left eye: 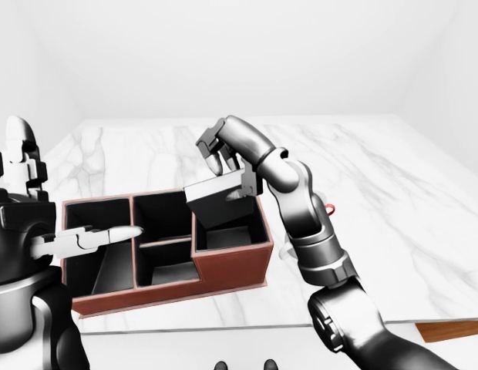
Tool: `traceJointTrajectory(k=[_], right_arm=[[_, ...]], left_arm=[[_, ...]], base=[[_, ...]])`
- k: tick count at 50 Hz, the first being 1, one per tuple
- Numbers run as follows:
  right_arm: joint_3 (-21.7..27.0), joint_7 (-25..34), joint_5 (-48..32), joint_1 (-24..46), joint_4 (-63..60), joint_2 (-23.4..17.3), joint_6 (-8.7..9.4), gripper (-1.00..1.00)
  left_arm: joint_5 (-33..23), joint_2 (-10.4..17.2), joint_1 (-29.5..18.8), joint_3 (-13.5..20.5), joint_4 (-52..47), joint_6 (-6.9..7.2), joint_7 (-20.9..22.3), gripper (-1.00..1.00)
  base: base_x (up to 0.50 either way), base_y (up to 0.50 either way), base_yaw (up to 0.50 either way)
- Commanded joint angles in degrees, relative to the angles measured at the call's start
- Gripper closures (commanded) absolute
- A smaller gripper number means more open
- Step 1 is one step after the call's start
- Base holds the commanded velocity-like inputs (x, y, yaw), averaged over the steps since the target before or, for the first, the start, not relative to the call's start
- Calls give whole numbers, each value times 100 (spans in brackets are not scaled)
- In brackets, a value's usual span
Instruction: Pick up the book and place it in the right compartment of the caddy.
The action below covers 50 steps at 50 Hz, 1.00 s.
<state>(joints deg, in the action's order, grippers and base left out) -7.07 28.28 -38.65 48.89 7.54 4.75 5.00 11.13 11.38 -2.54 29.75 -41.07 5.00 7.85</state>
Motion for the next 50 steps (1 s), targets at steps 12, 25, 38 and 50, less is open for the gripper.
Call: traceJointTrajectory(k=[12, 25, 38, 50], right_arm=[[130, -450, 162, -194, 515, -70, 0, 100], [151, -636, 299, -256, 776, -125, 0, 100], [152, -610, 364, -254, 958, -150, 0, -100], [173, -618, 402, -249, 975, -170, 0, -100]], left_arm=[[-33, -29, 45, -34, 119, 0, 15, -100], [-44, -44, 54, -40, 98, 0, 10, -100], [-31, -4, -1, -40, 100, 0, -6, -100], [-36, -23, 24, -44, 95, 0, -4, -100]], base=[[0, 0, 0], [0, 0, 0], [0, 0, 0], [0, 0, 0]])
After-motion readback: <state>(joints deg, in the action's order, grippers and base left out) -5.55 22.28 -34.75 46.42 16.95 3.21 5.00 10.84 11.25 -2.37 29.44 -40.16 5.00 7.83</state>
